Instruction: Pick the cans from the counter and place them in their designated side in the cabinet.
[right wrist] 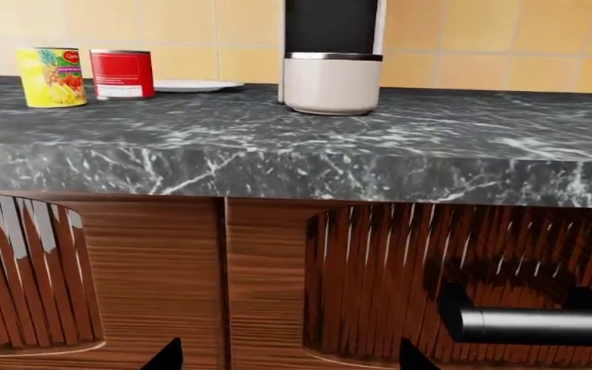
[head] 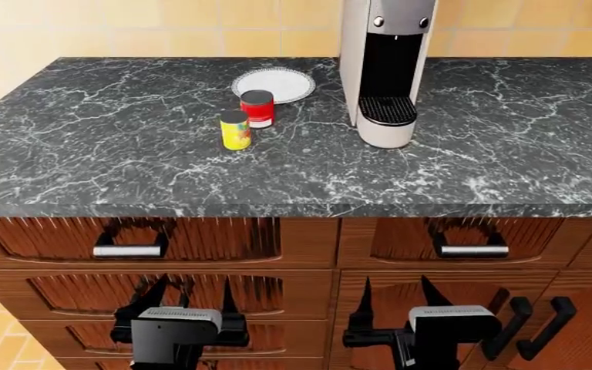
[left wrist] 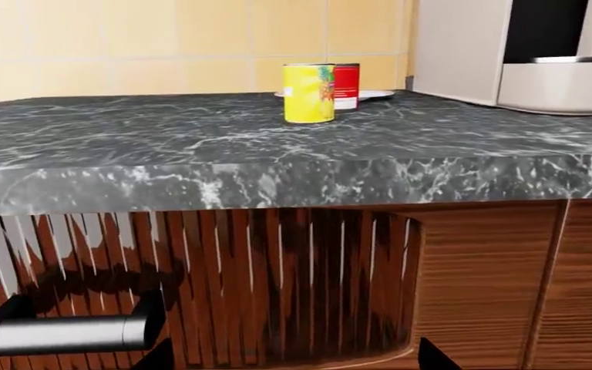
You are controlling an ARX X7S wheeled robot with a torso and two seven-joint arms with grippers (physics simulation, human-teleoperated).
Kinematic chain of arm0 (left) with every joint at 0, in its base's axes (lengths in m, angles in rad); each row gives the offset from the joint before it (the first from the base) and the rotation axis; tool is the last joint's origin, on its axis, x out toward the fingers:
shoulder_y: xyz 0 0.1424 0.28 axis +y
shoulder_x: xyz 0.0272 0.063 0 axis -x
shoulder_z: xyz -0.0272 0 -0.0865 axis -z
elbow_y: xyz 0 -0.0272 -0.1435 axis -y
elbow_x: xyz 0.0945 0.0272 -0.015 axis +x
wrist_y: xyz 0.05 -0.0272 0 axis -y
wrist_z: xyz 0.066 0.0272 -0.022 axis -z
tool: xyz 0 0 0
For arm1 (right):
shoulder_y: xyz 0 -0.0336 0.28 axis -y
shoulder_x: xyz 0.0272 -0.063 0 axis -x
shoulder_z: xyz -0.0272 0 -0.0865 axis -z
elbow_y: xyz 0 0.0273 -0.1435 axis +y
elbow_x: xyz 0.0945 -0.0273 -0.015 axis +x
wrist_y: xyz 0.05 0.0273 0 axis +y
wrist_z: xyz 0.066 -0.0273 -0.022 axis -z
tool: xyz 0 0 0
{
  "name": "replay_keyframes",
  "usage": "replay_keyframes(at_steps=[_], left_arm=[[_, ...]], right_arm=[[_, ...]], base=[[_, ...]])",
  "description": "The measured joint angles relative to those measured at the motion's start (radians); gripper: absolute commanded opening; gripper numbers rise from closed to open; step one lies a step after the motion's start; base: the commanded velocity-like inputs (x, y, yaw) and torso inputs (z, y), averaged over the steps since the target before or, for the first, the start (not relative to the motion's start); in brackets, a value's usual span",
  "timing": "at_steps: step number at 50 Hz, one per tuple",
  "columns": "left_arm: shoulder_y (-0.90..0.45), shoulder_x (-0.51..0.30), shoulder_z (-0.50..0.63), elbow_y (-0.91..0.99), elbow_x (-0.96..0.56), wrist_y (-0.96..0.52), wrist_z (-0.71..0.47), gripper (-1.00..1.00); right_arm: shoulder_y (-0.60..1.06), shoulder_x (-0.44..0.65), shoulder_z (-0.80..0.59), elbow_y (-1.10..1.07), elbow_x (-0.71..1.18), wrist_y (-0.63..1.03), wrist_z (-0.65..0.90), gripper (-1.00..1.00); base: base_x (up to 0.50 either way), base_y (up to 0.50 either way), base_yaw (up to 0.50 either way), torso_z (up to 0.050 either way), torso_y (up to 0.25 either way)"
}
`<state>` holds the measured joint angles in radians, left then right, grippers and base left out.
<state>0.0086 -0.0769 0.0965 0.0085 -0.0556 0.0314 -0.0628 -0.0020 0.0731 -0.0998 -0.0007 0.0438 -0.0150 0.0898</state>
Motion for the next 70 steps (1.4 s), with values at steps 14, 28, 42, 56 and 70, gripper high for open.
replay_keyframes(at_steps=[14,28,42,56,70], left_arm=[[0.0,-0.018,0.022,0.0,-0.012,0.003,-0.018,1.0],[-0.011,-0.027,0.021,0.01,-0.048,-0.025,-0.045,1.0],[0.0,-0.073,0.03,0.437,-0.061,-0.336,-0.113,1.0],[-0.147,-0.09,0.026,0.811,-0.108,-0.802,-0.166,1.0],[-0.31,-0.33,0.119,0.978,-0.458,-0.906,-0.525,1.0]], right_arm=[[0.0,0.017,-0.019,-0.001,0.019,-0.004,0.018,1.0],[0.003,0.033,-0.028,-0.037,0.05,0.036,0.037,1.0],[0.003,0.073,-0.003,-0.439,0.141,0.381,0.105,1.0],[0.132,0.091,0.036,-0.829,0.255,0.852,0.206,1.0],[0.278,0.323,-0.053,-0.991,0.648,0.928,0.587,1.0]], base=[[0.0,0.0,0.0,0.05,0.0],[0.0,0.0,0.0,0.0,0.0],[0.0,0.0,0.0,0.0,0.0],[0.0,0.0,0.0,0.0,0.0],[0.0,0.0,0.0,0.0,0.0]])
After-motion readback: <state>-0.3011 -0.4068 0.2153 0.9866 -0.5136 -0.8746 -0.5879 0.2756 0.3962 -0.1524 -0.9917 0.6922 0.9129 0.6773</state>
